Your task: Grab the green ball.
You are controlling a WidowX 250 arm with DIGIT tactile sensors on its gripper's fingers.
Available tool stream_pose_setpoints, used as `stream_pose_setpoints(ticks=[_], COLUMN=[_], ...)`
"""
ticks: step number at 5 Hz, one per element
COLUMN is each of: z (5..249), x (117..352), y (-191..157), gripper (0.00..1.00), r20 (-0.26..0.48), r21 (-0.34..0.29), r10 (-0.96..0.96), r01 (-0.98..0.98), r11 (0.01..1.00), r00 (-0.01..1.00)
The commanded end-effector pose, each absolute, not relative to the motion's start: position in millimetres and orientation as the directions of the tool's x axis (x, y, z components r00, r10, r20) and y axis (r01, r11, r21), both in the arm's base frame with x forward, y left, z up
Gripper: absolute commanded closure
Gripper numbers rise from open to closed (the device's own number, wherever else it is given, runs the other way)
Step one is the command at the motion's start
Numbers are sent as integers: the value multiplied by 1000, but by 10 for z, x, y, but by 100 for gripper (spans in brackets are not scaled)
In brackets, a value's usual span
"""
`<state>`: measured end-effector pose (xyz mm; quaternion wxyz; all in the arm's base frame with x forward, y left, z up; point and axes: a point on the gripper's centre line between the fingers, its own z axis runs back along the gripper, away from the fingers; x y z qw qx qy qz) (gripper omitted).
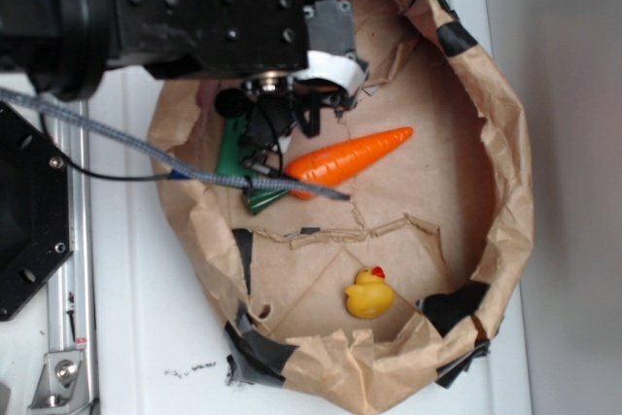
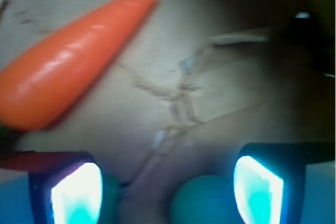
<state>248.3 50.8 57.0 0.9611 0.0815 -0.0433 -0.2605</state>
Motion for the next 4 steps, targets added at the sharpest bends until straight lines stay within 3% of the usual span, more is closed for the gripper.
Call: stream_pose_setpoints(ticks=[1, 3, 4], z=[835, 581, 628], x=[2577, 2511, 2452], y=[395, 699, 825], gripper=[0, 0, 0], r20=[97, 78, 103], r21=[171, 200, 202], r10=[-539, -622, -646], r01=[519, 599, 620], r11=[837, 776, 758], r00=[837, 779, 756])
